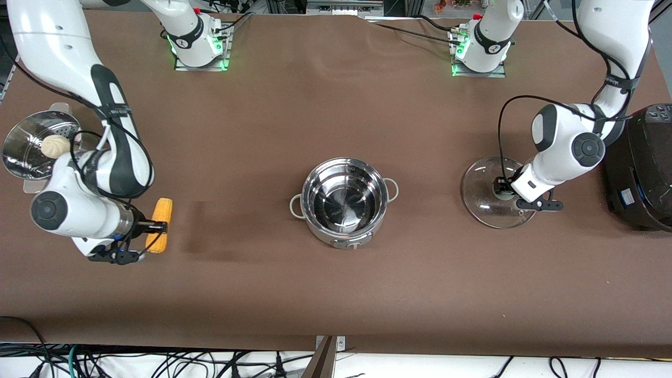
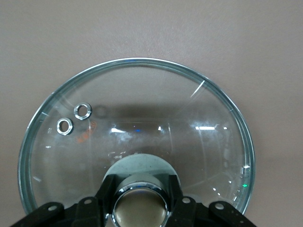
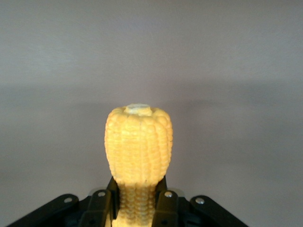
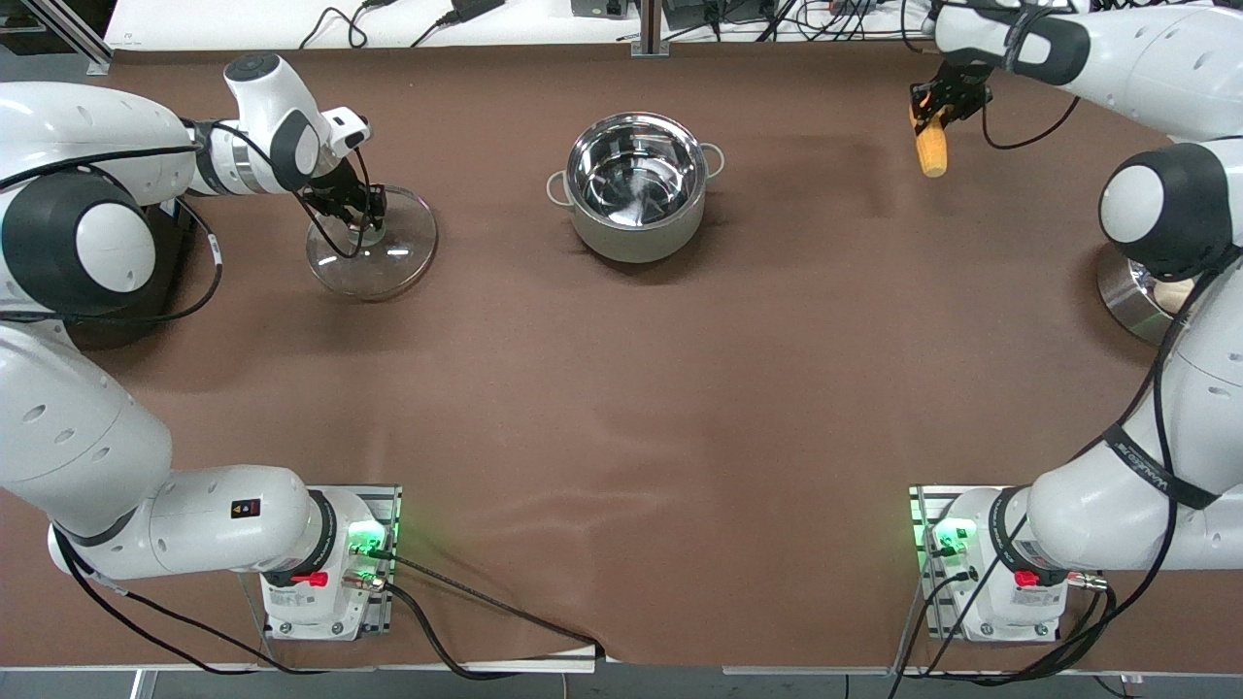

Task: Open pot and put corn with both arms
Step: 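Set the lid down with the left gripper while the right gripper lifts the corn, then carry the corn over the open pot with the right gripper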

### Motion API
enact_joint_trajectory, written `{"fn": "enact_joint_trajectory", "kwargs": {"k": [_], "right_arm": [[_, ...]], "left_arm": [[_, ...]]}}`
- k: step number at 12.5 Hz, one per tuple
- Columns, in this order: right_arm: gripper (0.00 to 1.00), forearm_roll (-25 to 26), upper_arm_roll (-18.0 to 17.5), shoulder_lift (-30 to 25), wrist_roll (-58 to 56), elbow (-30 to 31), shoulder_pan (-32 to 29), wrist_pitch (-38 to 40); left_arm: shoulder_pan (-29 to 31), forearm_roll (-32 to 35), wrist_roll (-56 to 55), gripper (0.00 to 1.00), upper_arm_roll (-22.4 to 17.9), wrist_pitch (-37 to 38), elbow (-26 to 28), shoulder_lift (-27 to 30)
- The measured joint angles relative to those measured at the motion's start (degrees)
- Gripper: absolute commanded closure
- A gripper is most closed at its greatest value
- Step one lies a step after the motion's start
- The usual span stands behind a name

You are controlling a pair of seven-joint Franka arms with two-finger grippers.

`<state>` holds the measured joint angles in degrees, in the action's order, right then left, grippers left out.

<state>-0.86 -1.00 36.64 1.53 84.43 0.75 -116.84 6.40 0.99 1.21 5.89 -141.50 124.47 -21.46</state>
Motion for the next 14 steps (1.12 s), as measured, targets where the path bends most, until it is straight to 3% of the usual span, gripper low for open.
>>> {"fn": "enact_joint_trajectory", "kwargs": {"k": [1, 4, 8, 10, 14], "right_arm": [[0.88, 0.0, -0.1, -2.0, -0.4, -0.1, 0.0, 1.8], [0.85, -0.1, -2.8, -8.5, -0.4, -0.4, 0.0, 7.5], [0.85, -0.4, -12.6, -13.0, 6.6, -1.1, 0.3, 10.2], [0.85, -0.4, -17.1, -12.6, 12.9, -3.3, 1.6, 9.5], [0.85, -0.4, -18.6, -8.1, 22.6, -9.7, 9.7, 6.3]], "left_arm": [[0.2, -0.1, 0.0, 0.0, 0.1, -0.2, -0.1, -0.3], [0.4, -0.1, 0.0, 0.0, 0.1, -0.3, -0.6, -0.4], [0.8, -0.1, 0.0, 0.0, 0.1, 1.0, -3.7, 1.2], [0.9, -0.1, 0.0, 0.0, 0.1, 7.3, -7.2, 4.8], [1.1, -0.1, 0.0, 0.0, -0.1, 32.2, -19.7, 12.4]]}}
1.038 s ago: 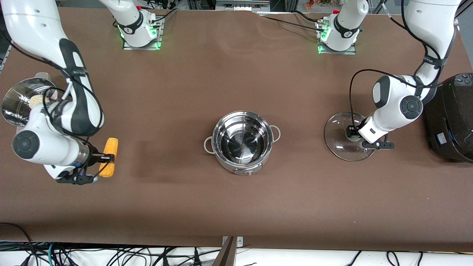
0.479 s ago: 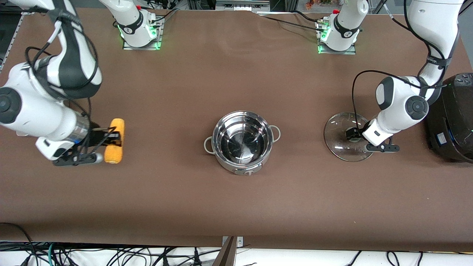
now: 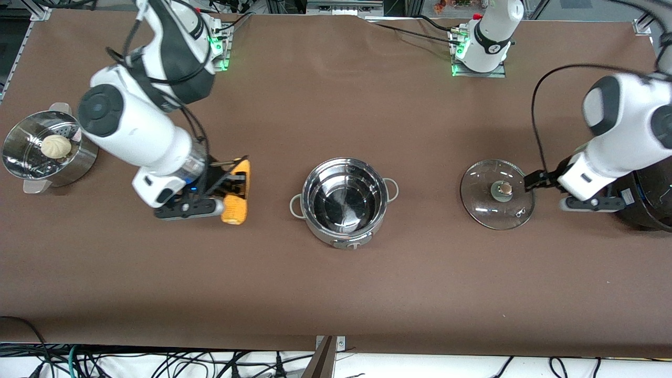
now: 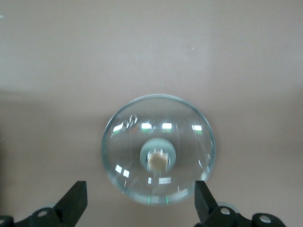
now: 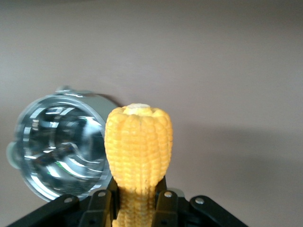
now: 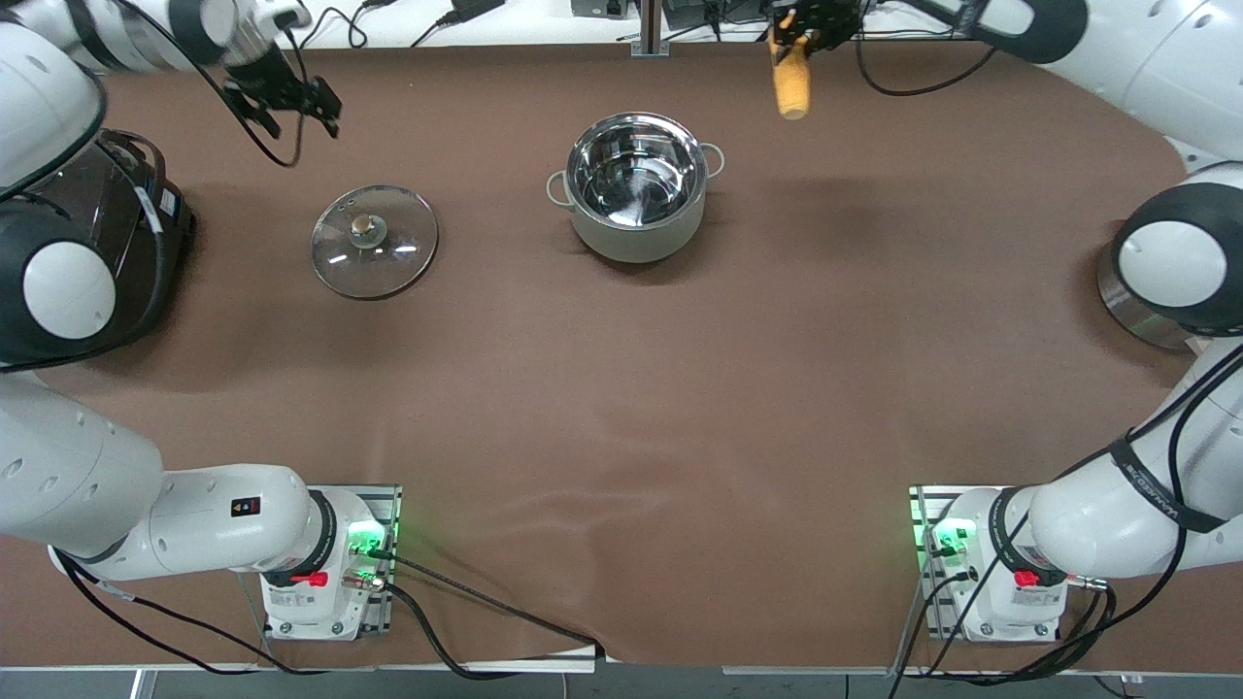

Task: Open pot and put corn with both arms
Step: 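Carry the corn over the open pot with the right gripper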

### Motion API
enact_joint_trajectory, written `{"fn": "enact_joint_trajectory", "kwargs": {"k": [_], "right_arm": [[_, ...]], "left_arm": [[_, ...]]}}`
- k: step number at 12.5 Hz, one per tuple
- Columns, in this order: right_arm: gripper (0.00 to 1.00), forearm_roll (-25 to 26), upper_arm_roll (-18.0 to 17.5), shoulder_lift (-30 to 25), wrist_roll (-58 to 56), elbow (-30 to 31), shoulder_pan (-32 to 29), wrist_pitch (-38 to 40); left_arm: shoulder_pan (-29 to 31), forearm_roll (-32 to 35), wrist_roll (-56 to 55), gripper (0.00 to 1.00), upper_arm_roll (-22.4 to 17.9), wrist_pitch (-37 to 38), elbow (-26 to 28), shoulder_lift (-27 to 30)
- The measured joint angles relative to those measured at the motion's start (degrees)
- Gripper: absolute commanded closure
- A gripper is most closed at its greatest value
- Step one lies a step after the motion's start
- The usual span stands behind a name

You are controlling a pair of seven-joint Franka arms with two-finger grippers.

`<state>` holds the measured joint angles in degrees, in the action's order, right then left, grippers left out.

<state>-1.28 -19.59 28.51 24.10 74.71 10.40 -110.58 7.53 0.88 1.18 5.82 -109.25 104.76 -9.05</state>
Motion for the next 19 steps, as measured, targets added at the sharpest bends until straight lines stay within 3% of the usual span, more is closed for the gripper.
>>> {"fn": "enact_joint_trajectory", "kwargs": {"k": [2, 10, 16, 17, 19], "right_arm": [[0.85, 0.0, 0.0, 2.9, 5.7, -3.2, 4.8, -2.7], [0.84, 0.0, 0.1, 13.2, 9.7, -4.4, 13.2, -15.1], [0.81, 0.5, 0.3, 18.1, 12.4, -4.5, 15.4, -18.5], [0.73, 0.9, 0.3, 18.6, 12.4, -4.5, 15.4, -18.5], [0.0, 1.5, 0.3, 19.6, 12.4, -4.5, 15.4, -18.6]], "left_arm": [[0.9, 0.0, 0.0, 0.0, -0.1, 9.3, -7.9, 1.5], [4.5, 0.1, 0.1, 0.0, -0.6, 19.1, -22.5, 2.6], [4.3, 0.1, -1.5, 0.0, 0.4, 28.6, -24.1, 2.7], [4.2, 0.1, -1.6, 0.0, 0.6, 28.9, -24.1, 2.7], [4.1, 0.1, -1.9, 0.0, 1.2, 29.0, -24.1, 2.7]]}}
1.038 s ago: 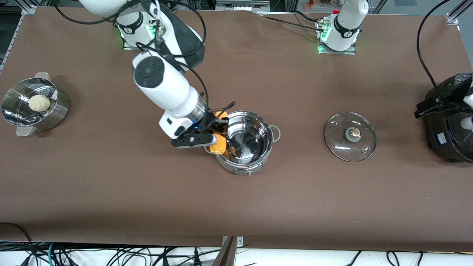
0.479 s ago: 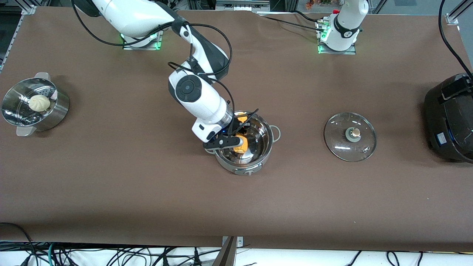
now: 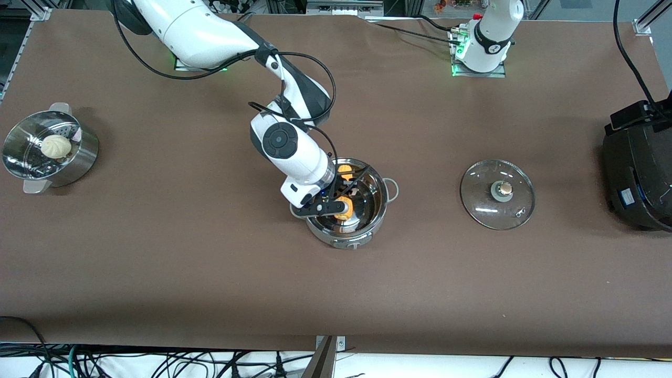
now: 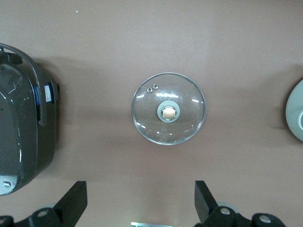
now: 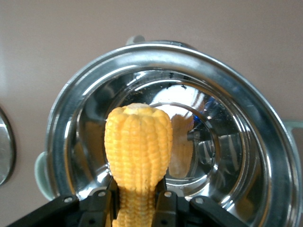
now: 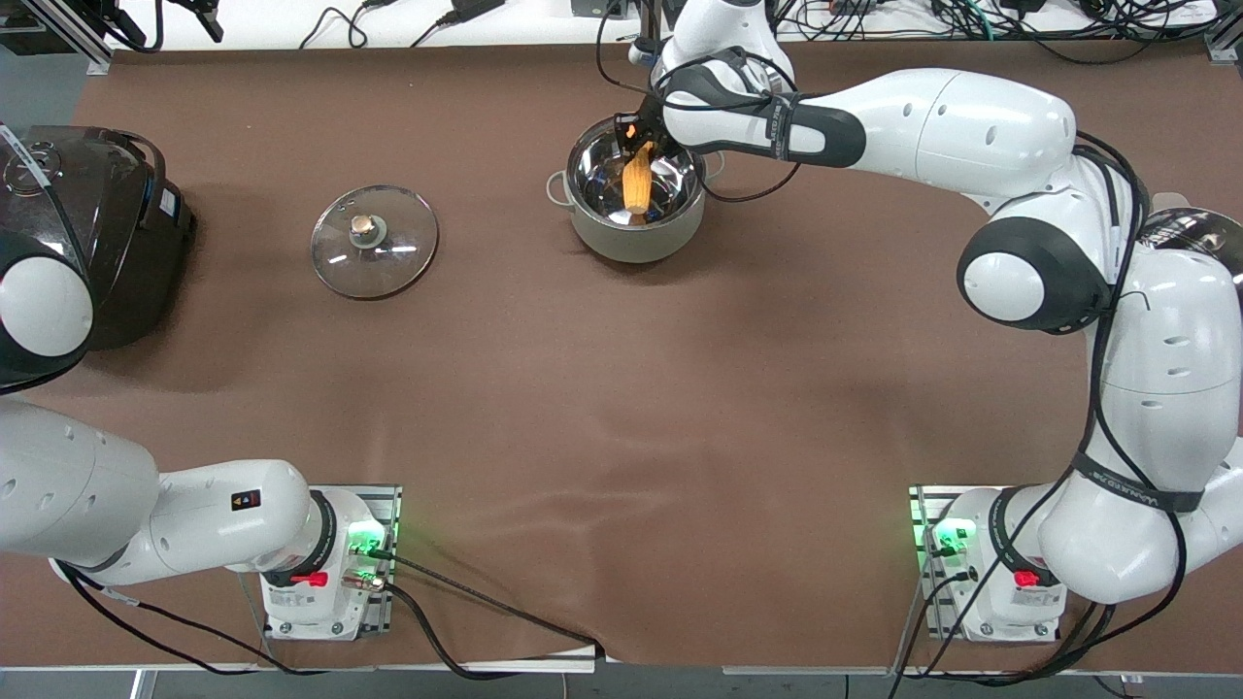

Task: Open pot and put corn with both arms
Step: 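Carry the corn over the open pot with the right gripper, then lower the corn into the pot and open the right gripper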

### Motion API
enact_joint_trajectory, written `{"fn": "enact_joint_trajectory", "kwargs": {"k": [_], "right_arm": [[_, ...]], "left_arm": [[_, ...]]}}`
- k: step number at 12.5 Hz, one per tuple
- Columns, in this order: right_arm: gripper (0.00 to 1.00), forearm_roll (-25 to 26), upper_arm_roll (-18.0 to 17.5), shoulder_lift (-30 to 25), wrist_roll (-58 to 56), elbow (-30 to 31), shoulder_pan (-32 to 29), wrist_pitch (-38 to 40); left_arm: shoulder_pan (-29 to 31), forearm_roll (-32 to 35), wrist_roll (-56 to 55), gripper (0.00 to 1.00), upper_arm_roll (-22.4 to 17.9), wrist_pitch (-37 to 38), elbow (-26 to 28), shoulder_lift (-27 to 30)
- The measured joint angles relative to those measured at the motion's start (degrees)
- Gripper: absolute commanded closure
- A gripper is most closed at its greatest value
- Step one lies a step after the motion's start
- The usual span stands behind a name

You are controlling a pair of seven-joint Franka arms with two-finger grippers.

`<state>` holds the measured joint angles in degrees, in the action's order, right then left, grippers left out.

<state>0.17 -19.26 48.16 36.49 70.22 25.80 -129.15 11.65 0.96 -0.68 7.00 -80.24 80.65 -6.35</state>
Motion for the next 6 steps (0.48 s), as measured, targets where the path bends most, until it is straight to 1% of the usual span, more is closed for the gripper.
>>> {"fn": "enact_joint_trajectory", "kwargs": {"k": [6], "right_arm": [[0.0, 1.7, 0.0, 0.7, 0.0, -0.3, 0.1, -0.1]], "left_arm": [[0.0, 0.0, 0.0, 0.0, 0.0, 0.1, 0.0, 0.1]]}}
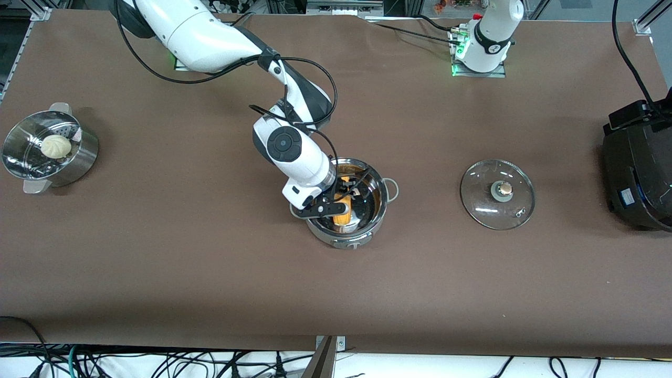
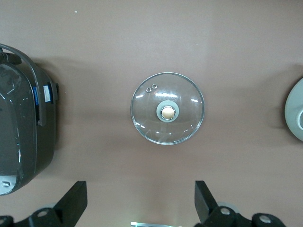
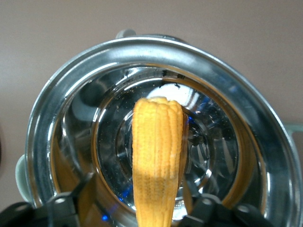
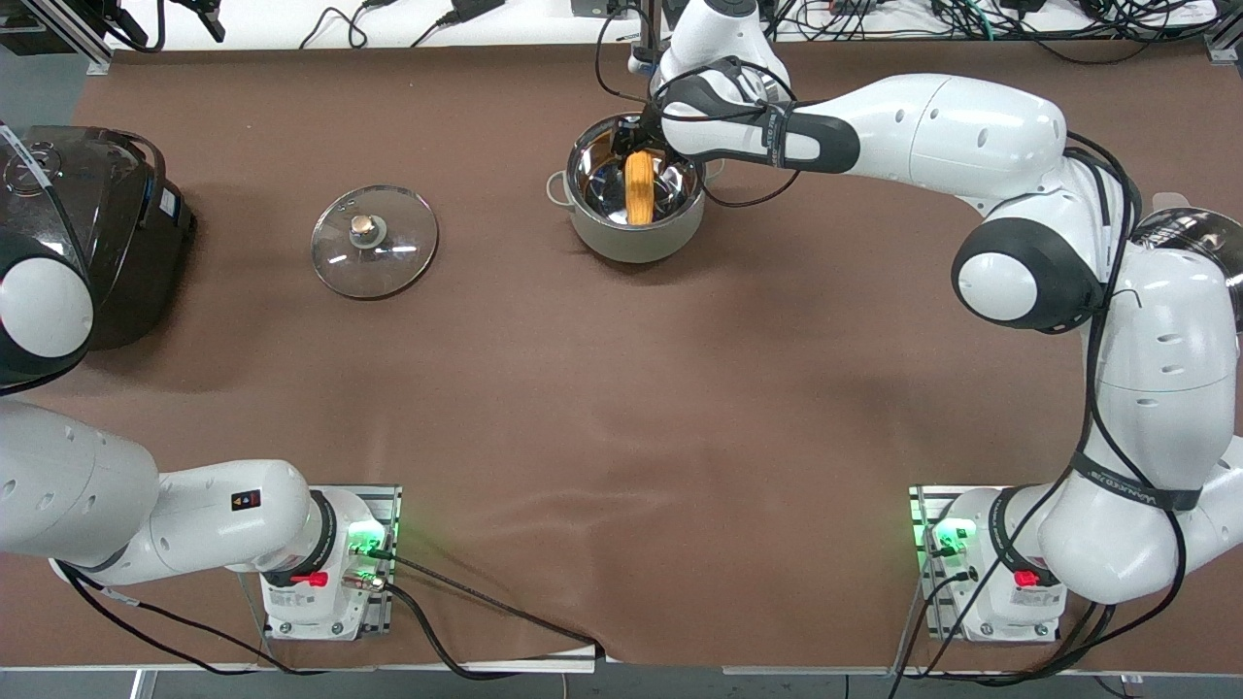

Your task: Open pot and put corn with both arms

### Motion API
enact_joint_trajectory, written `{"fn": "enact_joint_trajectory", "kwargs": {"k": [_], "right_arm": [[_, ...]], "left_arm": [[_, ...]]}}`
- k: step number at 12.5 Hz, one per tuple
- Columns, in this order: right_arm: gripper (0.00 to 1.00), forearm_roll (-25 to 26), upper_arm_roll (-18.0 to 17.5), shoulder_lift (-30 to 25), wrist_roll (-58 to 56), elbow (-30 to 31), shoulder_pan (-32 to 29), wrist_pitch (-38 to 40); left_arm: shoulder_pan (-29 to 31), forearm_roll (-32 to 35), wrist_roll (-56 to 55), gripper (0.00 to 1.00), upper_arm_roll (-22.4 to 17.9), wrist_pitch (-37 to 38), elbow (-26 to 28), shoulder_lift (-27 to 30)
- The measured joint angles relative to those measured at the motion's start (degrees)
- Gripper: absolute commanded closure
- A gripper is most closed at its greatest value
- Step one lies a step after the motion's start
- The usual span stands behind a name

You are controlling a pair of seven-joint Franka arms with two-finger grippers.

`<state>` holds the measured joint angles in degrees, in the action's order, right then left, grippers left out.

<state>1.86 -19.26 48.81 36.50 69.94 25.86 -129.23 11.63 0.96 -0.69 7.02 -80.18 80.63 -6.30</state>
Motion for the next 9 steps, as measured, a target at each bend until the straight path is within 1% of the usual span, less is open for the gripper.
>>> {"fn": "enact_joint_trajectory", "kwargs": {"k": [2, 3, 4, 7, 9], "right_arm": [[0.0, 0.2, 0.0, -1.2, 0.0, -0.7, -0.1, 0.6], [0.0, 0.3, 0.3, -2.7, 0.0, -1.0, -0.1, 2.6], [0.0, 0.3, 1.2, -4.7, 0.0, -1.2, -0.1, 5.7], [0.0, 0.4, 5.5, -11.9, -0.6, -1.5, -0.9, 16.6], [0.0, 0.4, 7.2, -15.5, -2.3, -1.5, -2.4, 22.1]], "left_arm": [[0.0, 0.0, 0.0, 0.0, -0.1, 0.0, 0.0, 0.0], [0.0, 0.0, 0.0, 0.0, -0.1, 0.0, 0.0, 0.0], [0.0, 0.0, 0.0, 0.0, -0.1, 0.0, 0.0, 0.0], [0.0, 0.0, 0.0, 0.0, -0.1, 0.0, 0.0, 0.0], [0.0, 0.0, 0.0, 0.0, 0.0, 0.0, 0.0, 0.0]]}}
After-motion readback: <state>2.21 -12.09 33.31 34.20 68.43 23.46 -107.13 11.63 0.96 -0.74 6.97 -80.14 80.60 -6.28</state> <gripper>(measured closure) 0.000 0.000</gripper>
